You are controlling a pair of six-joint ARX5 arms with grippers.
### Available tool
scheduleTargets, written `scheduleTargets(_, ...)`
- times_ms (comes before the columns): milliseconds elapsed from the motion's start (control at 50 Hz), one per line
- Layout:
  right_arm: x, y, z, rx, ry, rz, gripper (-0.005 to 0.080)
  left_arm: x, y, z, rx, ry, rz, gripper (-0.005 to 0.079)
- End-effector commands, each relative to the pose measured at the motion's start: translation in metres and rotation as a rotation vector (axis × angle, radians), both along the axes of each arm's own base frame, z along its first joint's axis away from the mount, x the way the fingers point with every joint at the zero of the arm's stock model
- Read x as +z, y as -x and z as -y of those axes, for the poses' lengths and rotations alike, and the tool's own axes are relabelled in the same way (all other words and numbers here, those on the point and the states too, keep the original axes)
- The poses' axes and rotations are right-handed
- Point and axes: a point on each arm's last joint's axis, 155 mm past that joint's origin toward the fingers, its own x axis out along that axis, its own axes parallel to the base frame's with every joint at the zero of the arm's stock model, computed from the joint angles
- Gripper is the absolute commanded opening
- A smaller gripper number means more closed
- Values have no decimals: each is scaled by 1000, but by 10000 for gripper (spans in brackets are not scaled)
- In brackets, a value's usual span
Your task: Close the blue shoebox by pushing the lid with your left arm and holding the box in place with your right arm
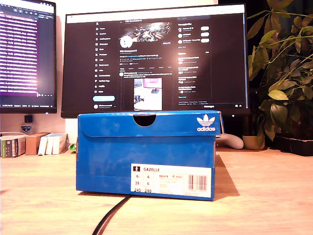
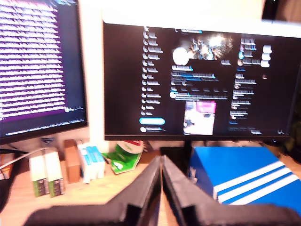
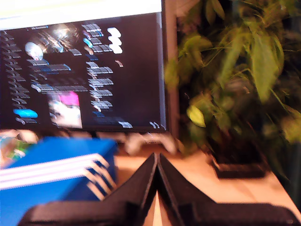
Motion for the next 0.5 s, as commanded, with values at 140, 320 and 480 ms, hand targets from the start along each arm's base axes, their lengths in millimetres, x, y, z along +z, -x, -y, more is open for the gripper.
scheduleTargets(140, 0, -2, 11, -62, -57, 13, -12, -32, -1, -4, 21, 46, -20, -19)
scheduleTargets(320, 5, -4, 26, -143, -39, 49, -12, -38, -3, -8, 43, 46, -11, -19)
scheduleTargets(480, -12, -16, 26, -153, -34, 52, -12, -39, -8, -10, 57, 51, 12, -19)
